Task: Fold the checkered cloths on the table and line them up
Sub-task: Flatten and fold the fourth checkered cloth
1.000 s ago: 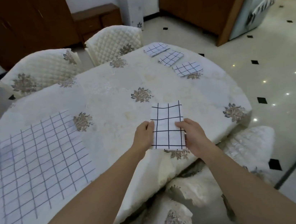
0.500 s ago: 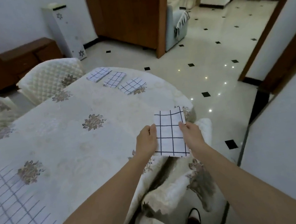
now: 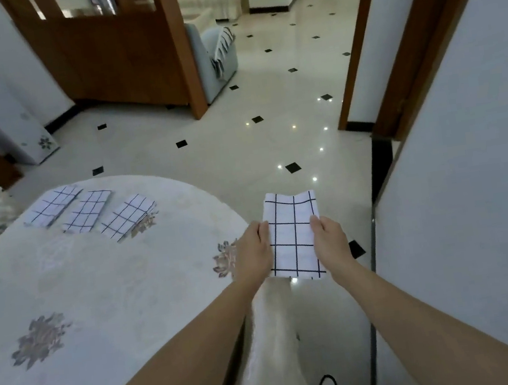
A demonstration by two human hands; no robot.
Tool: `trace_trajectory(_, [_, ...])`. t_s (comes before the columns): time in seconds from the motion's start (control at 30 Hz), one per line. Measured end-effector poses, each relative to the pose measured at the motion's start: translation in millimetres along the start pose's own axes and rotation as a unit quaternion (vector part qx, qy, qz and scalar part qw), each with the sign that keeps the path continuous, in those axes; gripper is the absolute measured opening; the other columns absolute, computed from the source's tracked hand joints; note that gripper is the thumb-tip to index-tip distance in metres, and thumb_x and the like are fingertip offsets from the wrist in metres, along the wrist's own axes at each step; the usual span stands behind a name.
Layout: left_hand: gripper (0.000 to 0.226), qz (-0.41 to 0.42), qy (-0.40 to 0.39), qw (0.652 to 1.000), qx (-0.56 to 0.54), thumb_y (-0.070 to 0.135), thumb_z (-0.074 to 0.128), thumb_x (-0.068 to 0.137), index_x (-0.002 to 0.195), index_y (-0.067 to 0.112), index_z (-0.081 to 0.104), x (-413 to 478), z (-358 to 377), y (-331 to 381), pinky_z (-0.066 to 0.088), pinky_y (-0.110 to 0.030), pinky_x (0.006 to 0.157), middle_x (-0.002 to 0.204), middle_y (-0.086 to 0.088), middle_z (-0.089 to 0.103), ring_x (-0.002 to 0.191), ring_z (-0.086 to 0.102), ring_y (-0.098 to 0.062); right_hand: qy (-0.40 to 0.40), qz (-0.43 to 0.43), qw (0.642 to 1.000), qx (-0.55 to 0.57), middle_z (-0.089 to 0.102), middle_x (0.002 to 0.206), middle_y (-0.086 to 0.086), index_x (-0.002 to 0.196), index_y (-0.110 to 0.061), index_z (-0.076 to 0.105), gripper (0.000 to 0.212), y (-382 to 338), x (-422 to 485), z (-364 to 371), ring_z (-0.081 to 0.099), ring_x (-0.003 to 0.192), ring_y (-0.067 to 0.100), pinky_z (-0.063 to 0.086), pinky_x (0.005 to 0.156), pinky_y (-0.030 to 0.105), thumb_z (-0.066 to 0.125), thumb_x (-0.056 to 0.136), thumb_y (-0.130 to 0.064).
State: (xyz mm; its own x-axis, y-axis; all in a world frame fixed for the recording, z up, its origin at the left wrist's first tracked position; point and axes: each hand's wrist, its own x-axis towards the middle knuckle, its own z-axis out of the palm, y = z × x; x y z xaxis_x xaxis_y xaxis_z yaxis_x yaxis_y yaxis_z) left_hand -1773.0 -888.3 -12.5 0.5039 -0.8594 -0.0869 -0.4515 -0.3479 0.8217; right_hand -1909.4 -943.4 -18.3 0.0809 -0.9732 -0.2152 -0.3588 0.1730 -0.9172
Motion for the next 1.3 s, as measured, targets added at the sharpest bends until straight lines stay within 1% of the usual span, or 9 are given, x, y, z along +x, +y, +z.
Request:
trace_trajectory(0.1, [0.040,0.006,-0.020,1.000,-0.008,0.035,0.036,0.107,0.081,0.008,0.049,41,31,27,0.032,-0.026,0.055,0.073,-0.002,0.053,0.066,0.044,-0.014,0.006,0.001,1.000,0.003,0.041,0.070,0.003,0.072,-0.016,0.038,0.039,4,56,-23,0.040,0.066,0.019,0.034,0.064,0.033,0.037,0.105,-0.038])
trace_trajectory(0.3, [0.038,0.006,-0.047,0.998,0.028,0.037,0.036,0.107,0.073,0.021,0.042,107,70,58,0.032,-0.029,0.055,0.068,0.005,0.048,0.063,0.043,-0.010,0.012,0.035,0.999,0.013,0.041,0.072,0.006,0.074,-0.017,0.039,0.039,8,129,-42,0.041,0.067,0.020,0.033,0.065,0.033,0.036,0.105,-0.040])
trace_trajectory(0.67, [0.041,-0.001,-0.058,0.997,0.041,0.037,0.039,0.106,0.085,0.005,0.052,197,117,68,0.041,-0.036,0.065,0.073,-0.003,0.055,0.069,0.050,-0.020,0.022,0.060,0.997,0.033,0.038,0.067,0.001,0.070,-0.015,0.037,0.041,10,222,-47,0.038,0.065,0.018,0.033,0.065,0.033,0.036,0.106,-0.035])
trace_trajectory(0.8, [0.039,-0.012,-0.060,0.998,0.028,0.035,0.040,0.106,0.083,0.006,0.051,238,127,67,0.036,-0.027,0.059,0.072,-0.001,0.055,0.068,0.049,-0.018,0.020,0.079,0.996,0.036,0.052,0.073,0.007,0.079,-0.003,0.052,0.046,1,265,-36,0.050,0.069,0.022,0.043,0.068,0.035,0.035,0.106,-0.036])
trace_trajectory(0.87, [0.037,-0.016,-0.054,0.998,0.024,0.034,0.040,0.106,0.076,0.012,0.047,264,129,68,0.032,-0.018,0.053,0.069,0.003,0.051,0.064,0.046,-0.011,0.009,0.073,0.997,0.029,0.051,0.073,0.006,0.076,-0.008,0.050,0.043,-9,290,-30,0.049,0.068,0.019,0.041,0.066,0.034,0.035,0.107,-0.034])
trace_trajectory(0.97, [0.038,-0.019,-0.036,0.999,0.010,0.032,0.041,0.106,0.071,0.018,0.041,312,127,71,0.031,-0.016,0.051,0.068,0.004,0.049,0.061,0.042,-0.005,0.002,0.060,0.998,0.018,0.050,0.071,0.003,0.073,-0.013,0.048,0.041,-28,335,-14,0.047,0.067,0.017,0.039,0.064,0.032,0.035,0.106,-0.033])
trace_trajectory(1.07, [0.037,-0.027,-0.022,0.999,0.004,0.031,0.041,0.106,0.074,0.015,0.045,361,123,73,0.031,-0.020,0.053,0.068,0.004,0.050,0.062,0.044,-0.009,-0.011,0.058,0.998,0.014,0.050,0.072,0.004,0.073,-0.012,0.048,0.041,-46,383,5,0.048,0.068,0.019,0.042,0.066,0.034,0.036,0.106,-0.033])
trace_trajectory(1.13, [0.036,-0.037,-0.014,0.999,-0.003,0.032,0.041,0.106,0.079,0.009,0.050,391,119,75,0.035,-0.029,0.059,0.070,0.002,0.052,0.065,0.047,-0.014,-0.021,0.061,0.998,0.010,0.054,0.074,0.007,0.075,-0.009,0.051,0.042,-60,413,18,0.050,0.070,0.021,0.047,0.069,0.037,0.037,0.106,-0.034])
trace_trajectory(1.3, [0.037,-0.058,0.023,0.998,-0.004,0.032,0.041,0.106,0.074,0.015,0.045,452,93,85,0.034,-0.033,0.060,0.067,0.003,0.049,0.062,0.044,-0.012,-0.063,0.038,0.997,-0.011,0.045,0.070,0.004,0.070,-0.013,0.043,0.042,-101,477,54,0.042,0.068,0.020,0.036,0.067,0.033,0.037,0.105,-0.034])
